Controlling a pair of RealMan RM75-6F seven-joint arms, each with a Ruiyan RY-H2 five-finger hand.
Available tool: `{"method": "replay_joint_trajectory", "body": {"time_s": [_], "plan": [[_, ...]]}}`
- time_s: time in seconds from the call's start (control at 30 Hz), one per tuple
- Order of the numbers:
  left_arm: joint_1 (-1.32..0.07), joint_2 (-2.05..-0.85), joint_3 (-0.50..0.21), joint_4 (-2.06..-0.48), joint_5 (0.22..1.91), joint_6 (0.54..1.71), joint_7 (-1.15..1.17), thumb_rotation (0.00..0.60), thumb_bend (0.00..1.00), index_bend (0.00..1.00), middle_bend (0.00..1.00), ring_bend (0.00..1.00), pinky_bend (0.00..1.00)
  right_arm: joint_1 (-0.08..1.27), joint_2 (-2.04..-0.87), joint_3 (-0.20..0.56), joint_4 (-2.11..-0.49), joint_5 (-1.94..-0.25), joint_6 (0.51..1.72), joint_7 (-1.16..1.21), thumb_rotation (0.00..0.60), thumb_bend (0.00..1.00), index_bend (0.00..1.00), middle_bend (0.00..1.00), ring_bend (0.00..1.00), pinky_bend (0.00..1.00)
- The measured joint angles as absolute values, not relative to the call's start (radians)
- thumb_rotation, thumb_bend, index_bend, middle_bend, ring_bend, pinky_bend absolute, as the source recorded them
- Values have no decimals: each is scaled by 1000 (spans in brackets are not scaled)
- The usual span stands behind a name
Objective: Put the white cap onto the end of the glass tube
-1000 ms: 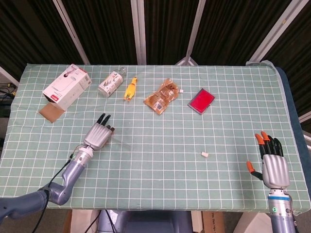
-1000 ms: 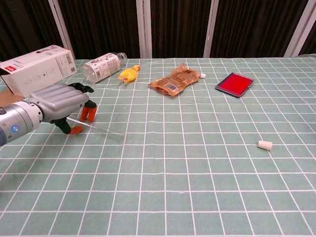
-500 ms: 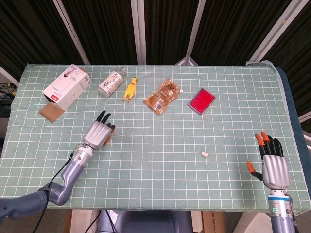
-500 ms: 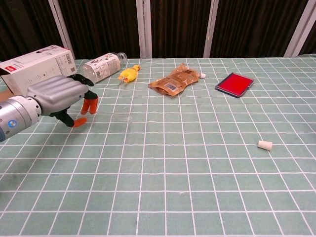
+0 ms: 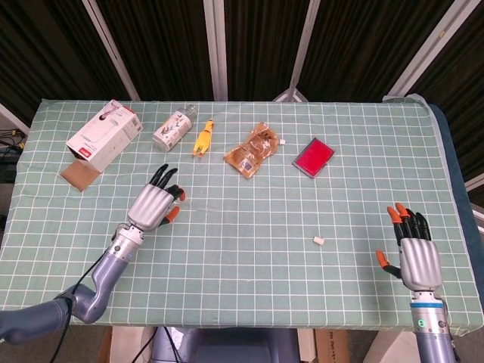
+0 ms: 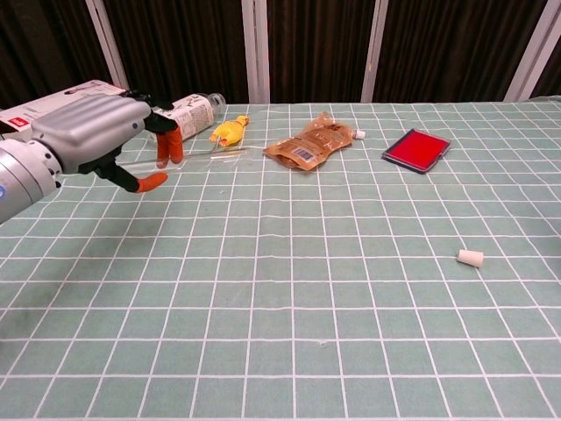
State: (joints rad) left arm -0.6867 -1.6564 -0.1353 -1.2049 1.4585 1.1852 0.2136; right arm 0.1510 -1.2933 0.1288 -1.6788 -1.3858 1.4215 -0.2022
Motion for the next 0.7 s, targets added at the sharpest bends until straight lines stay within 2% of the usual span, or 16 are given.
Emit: {"method": "replay_joint_trajectory", "body": {"time_s": [0.07,0.27,0.47,0.7], "plan": [[-684,-1636,-145,-1240,1458,1194,212,600,620,518,531,96,0,168,-1294,134,-1684,-1376,1395,-219,600,352,222,70,0,0],[-680,-1571,-175,-1338,1445,1210,233,600,620,518,530,96,0,240,-1319,166,-1705,-1295,1296,-310,600,352,350,115,0,0],[-681,-1521,-204,-1410,1417,1208,268,600,620,518,530,96,0,302,-1390,202,-1714,-1171,1242,-420,600,352,410,134,0,0],[-684,-1498,-213,-1444,1402,1201,288,600,620,518,528,96,0,333,-1512,213,-1696,-1069,1260,-507,600,352,416,135,0,0]]}}
